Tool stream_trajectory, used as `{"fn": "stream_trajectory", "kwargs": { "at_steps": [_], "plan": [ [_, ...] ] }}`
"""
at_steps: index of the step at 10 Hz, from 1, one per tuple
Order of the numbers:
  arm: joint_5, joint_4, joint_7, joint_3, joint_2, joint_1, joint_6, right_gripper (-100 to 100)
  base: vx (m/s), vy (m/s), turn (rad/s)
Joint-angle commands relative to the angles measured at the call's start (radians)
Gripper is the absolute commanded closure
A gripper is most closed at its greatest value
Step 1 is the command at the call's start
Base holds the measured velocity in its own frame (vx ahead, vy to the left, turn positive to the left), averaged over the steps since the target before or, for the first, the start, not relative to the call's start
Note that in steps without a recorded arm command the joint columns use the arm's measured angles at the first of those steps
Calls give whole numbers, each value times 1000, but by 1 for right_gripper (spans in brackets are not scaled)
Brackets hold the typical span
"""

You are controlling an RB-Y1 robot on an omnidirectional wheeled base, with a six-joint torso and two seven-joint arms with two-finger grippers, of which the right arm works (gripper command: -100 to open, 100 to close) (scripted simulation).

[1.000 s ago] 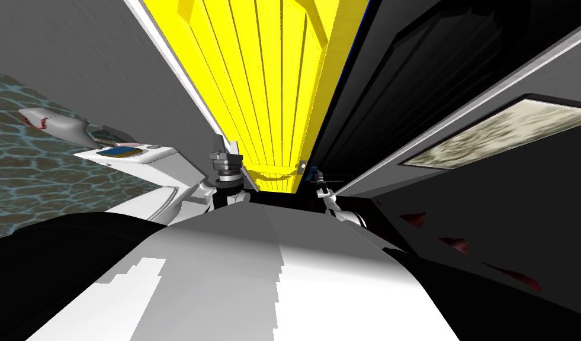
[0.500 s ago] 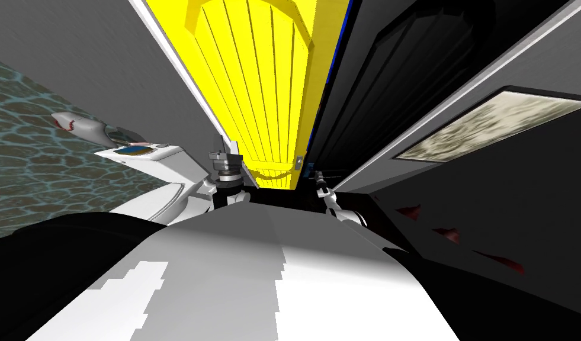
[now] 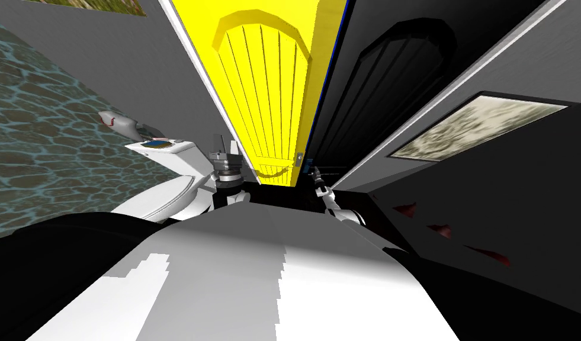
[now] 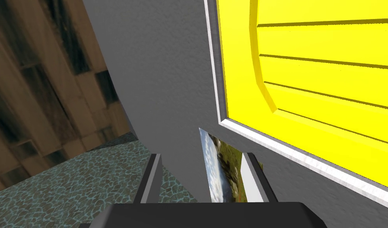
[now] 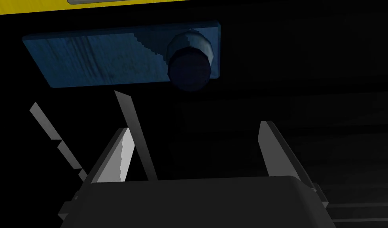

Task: Pull the door open

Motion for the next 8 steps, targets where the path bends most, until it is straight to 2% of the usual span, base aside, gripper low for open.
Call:
{"fn": "stream_trajectory", "kwargs": {
  "at_steps": [1, 5, 8],
  "plan": [
    [0, 0, 0, 0, 0, 0, 0, -100, -90, -12, 8],
    [-12, 9, 20, -21, -3, 13, -4, -100, 163, -14, -13],
    [-14, 6, 31, -21, 11, 2, -8, -100, 220, 48, 62]
  ]
}}
